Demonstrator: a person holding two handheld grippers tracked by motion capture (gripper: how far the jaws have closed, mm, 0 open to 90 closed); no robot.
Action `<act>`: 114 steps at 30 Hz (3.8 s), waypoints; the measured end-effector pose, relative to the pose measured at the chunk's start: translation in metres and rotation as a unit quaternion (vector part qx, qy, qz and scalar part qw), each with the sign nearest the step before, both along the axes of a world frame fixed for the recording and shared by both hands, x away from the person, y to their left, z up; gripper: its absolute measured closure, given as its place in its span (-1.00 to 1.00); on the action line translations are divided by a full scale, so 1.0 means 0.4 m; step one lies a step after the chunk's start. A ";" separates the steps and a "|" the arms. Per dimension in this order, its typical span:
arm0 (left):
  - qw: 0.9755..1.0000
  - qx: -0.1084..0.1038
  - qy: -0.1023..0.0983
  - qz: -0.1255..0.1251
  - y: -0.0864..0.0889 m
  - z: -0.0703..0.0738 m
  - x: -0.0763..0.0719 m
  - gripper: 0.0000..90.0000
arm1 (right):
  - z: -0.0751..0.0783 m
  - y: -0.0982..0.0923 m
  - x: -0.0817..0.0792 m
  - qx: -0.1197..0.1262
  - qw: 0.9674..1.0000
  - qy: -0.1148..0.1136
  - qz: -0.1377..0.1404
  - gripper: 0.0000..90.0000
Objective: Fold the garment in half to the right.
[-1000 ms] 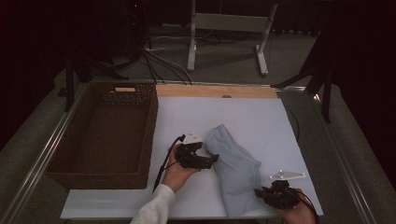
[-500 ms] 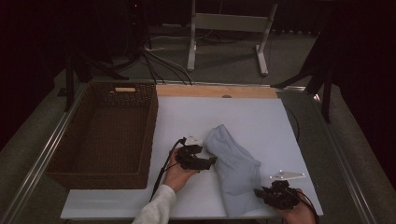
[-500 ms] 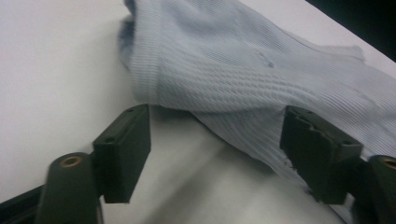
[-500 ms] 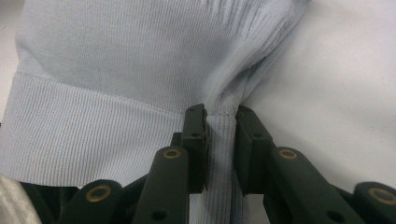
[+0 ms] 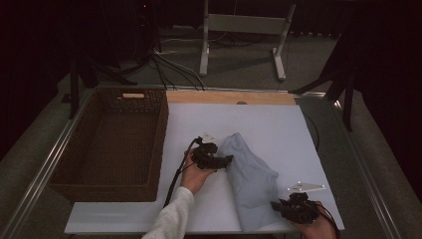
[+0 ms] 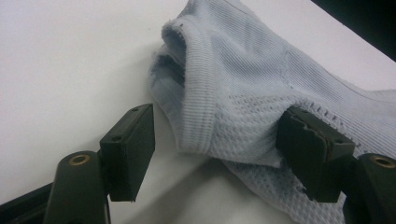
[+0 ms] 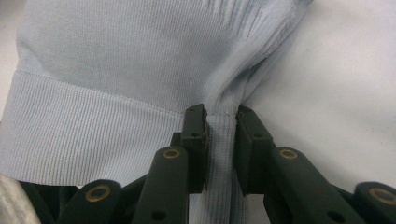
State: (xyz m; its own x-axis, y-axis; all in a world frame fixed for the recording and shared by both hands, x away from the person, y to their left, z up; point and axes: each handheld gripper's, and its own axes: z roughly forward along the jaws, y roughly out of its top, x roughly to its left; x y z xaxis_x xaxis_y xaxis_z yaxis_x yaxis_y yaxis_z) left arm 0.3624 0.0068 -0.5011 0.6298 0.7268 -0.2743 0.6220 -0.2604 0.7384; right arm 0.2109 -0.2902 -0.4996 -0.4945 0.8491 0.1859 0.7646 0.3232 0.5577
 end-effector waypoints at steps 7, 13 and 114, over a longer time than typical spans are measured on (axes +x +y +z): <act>1.000 -0.020 0.004 0.009 0.021 0.011 0.012 -0.39 | 0.000 -0.001 0.000 0.001 1.000 0.000 0.001 0.69; 1.000 -0.002 0.012 0.008 0.014 -0.009 0.030 -0.47 | 0.000 0.001 -0.001 -0.001 1.000 0.000 0.000 0.69; 0.999 -0.027 0.033 -0.012 0.040 0.102 0.054 0.89 | 0.046 0.054 0.037 0.110 0.991 0.070 -0.019 0.76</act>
